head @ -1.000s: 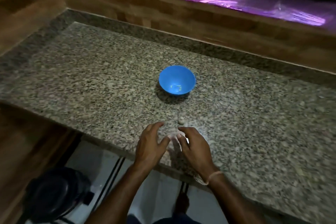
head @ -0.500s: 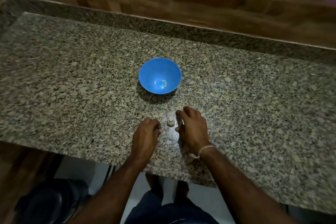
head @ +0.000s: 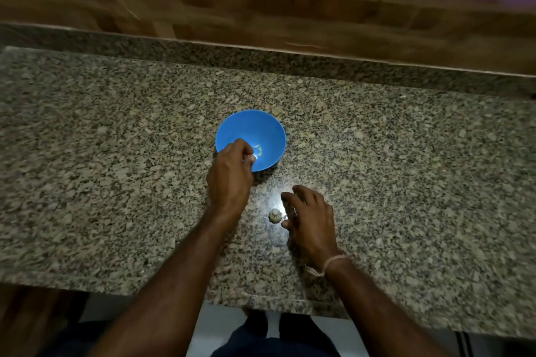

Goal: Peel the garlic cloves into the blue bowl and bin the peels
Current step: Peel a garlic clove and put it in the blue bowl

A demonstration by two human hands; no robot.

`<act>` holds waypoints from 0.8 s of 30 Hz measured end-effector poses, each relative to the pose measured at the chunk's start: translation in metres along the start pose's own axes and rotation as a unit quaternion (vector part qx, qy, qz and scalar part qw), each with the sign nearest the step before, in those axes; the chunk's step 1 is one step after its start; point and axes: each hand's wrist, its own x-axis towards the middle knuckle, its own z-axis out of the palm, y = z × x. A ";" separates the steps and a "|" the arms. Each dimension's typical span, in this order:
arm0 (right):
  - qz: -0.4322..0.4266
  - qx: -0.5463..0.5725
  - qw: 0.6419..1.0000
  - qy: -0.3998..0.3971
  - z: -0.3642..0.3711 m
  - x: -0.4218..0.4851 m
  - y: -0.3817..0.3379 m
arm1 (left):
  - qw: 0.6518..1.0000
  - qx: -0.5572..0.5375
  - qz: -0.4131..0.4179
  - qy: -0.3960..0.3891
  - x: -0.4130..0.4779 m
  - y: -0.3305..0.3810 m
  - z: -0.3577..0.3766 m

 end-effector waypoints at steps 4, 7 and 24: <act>-0.011 0.011 1.000 0.000 -0.002 0.002 0.005 | 0.998 0.058 0.018 -0.005 0.007 -0.001 -0.001; -0.015 0.023 1.000 -0.007 -0.002 0.002 0.010 | 0.997 0.034 0.054 0.038 -0.030 0.003 0.000; 0.066 0.555 0.826 -0.070 -0.034 -0.007 0.031 | 0.814 -0.497 -0.290 -0.084 -0.111 0.040 0.041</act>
